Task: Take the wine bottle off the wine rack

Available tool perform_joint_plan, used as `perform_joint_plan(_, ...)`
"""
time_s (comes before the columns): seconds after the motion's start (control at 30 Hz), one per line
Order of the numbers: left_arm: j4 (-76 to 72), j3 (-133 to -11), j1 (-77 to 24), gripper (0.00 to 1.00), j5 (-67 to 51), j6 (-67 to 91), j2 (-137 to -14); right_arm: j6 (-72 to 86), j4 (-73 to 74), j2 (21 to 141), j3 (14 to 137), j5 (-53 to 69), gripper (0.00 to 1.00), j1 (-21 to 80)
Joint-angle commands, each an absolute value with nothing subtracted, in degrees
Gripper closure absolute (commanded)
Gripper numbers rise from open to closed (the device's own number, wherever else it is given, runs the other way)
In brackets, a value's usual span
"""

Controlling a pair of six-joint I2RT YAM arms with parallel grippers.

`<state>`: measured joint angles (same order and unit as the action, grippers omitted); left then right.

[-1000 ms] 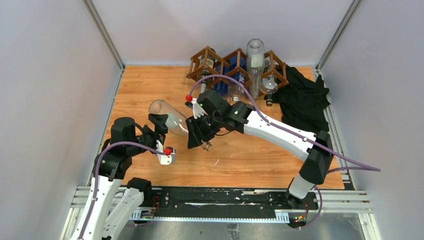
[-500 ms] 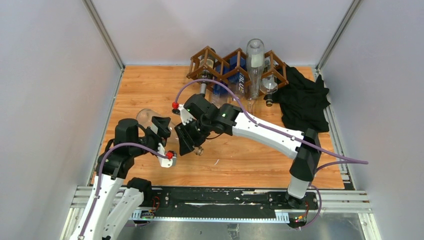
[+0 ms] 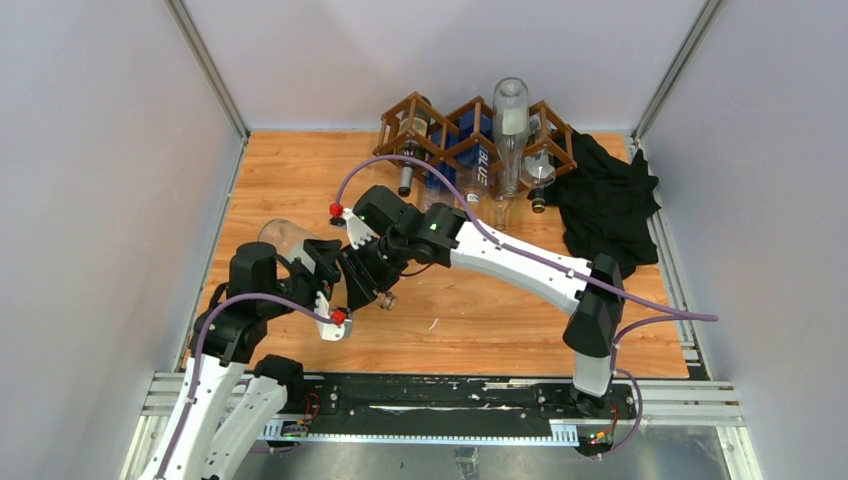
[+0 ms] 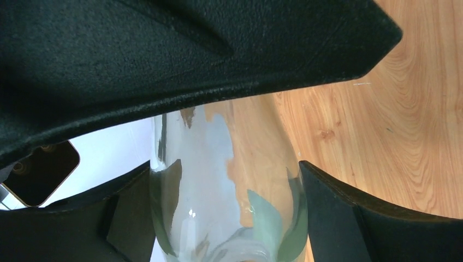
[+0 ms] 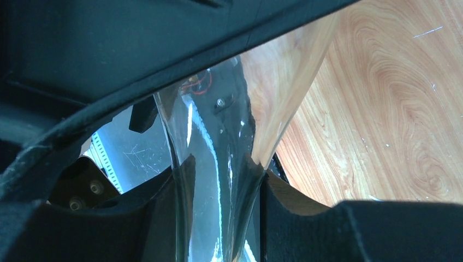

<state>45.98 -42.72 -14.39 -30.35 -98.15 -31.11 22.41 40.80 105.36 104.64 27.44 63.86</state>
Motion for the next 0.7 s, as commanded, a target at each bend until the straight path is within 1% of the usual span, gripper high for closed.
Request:
perform_joint_plan(0.0, 39.6, -41.7, -15.8, 0.92, -36.7, -100.6, -30.2, 19.4, 30.3, 103.7, 107.8, 31.3, 0.99, 65.4)
perform_joint_plan(0.03, 37.2, -40.9, -15.8, 1.0, -36.6, -99.2, -29.9, 19.4, 30.2, 103.1, 106.9, 30.0, 0.93, 65.2)
perform_joint_plan(0.13, 28.2, -38.5, -15.8, 1.0, -35.8, -92.6, -28.7, 20.0, 29.4, 101.0, 103.8, 26.5, 0.66, 64.4)
perform_joint_plan(0.2, 21.9, -37.5, -15.8, 1.0, -34.9, -87.1, -28.6, 20.5, 28.4, 99.2, 101.5, 24.2, 0.59, 64.1)
perform_joint_plan(0.27, 18.9, -37.7, -15.8, 1.0, -33.9, -83.6, -29.2, 20.8, 26.9, 97.4, 99.2, 22.7, 0.53, 63.8)
perform_joint_plan(0.4, 18.8, -38.0, -15.8, 1.0, -32.2, -84.1, -29.9, 21.2, 26.0, 95.8, 96.6, 21.9, 0.41, 63.1)
perform_joint_plan(0.5, 17.4, -36.6, -15.8, 1.0, -32.0, -85.4, -28.8, 21.2, 26.0, 95.2, 95.8, 21.5, 0.37, 62.8)
perform_joint_plan(0.67, 15.3, -34.5, -15.8, 1.0, -31.7, -87.1, -27.3, 21.4, 26.0, 94.5, 94.8, 21.2, 0.37, 62.3)
